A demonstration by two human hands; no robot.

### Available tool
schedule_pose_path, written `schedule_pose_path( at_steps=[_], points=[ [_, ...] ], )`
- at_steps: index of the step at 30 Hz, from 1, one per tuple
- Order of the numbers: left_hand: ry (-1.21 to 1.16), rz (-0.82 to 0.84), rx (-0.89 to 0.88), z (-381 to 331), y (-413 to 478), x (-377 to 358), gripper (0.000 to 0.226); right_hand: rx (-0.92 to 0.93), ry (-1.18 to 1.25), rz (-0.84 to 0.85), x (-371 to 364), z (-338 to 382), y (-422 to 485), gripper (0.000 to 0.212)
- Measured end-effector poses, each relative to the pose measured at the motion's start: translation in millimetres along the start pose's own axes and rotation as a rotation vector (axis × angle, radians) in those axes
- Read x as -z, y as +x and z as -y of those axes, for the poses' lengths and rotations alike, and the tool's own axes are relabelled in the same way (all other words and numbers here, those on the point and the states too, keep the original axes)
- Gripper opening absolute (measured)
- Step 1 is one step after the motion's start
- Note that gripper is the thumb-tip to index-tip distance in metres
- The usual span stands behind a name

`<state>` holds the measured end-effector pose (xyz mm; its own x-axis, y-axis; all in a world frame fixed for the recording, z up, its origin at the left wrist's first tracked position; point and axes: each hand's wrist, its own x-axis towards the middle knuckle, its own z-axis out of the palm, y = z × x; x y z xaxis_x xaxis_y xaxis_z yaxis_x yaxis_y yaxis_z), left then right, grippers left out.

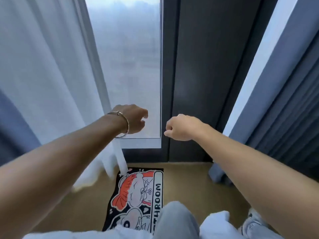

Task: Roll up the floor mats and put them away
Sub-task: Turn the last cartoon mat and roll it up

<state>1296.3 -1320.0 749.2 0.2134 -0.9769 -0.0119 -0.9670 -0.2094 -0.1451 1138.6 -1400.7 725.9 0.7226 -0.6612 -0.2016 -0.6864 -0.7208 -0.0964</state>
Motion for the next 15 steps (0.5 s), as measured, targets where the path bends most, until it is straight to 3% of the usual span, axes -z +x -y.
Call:
schedule_pose_path(
  at_steps=[6, 15],
  points=[
    [-0.056, -0.059, 0.076, 34, 13, -5, 0.035, -0.005, 0.083, -0.088, 28, 18, 25, 0.032],
    [-0.095, 0.139, -0.119, -59, 92, -111, 0.031, -0.148, 0.151, 0.144, -86, -98, 60, 0.03]
  ],
)
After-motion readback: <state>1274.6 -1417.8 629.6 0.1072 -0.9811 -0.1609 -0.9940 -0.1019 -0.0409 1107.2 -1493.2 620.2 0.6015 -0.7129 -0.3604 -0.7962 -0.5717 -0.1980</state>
